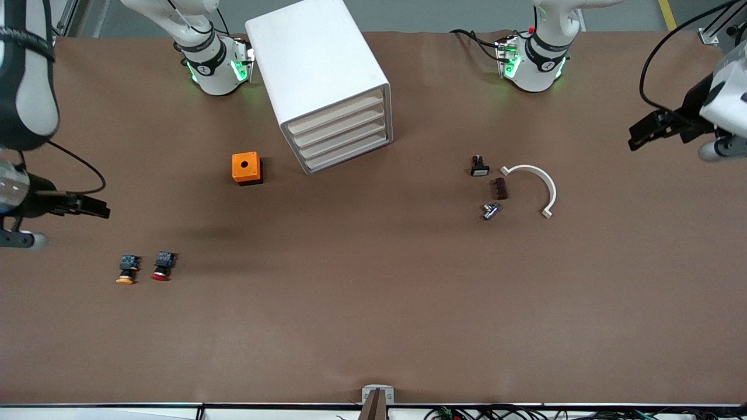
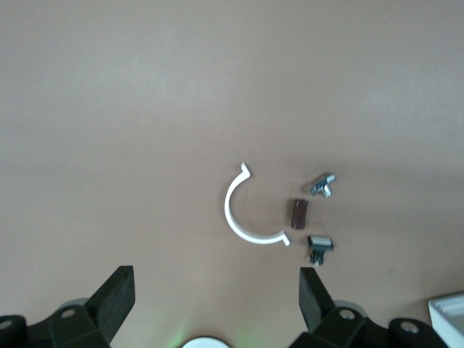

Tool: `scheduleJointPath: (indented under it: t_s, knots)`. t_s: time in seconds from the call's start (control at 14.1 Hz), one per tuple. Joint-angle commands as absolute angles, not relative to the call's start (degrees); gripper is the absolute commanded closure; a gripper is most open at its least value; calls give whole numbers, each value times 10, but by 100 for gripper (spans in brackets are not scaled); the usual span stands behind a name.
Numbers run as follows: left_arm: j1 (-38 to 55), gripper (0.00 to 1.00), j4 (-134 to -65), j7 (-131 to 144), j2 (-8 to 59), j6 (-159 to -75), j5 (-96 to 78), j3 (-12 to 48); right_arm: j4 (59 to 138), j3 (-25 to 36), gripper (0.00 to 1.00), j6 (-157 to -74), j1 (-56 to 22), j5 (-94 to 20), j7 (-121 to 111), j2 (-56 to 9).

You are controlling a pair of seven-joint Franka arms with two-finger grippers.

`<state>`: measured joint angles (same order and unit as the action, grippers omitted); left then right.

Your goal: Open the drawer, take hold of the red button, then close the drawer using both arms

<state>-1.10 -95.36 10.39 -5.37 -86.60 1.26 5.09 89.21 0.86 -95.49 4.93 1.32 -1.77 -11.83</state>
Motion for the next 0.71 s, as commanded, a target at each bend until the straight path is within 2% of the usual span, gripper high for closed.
scheduleJointPath:
  t_s: [0.0,0.64]
  knots:
    - [4,0,-1005,95,-98,-868,6,45,878,0,0,-930,57,9,-28,-91]
    - [0,0,-996,91,-109,-870,7,43,880,1,0,-899,54,-13,-4,-75]
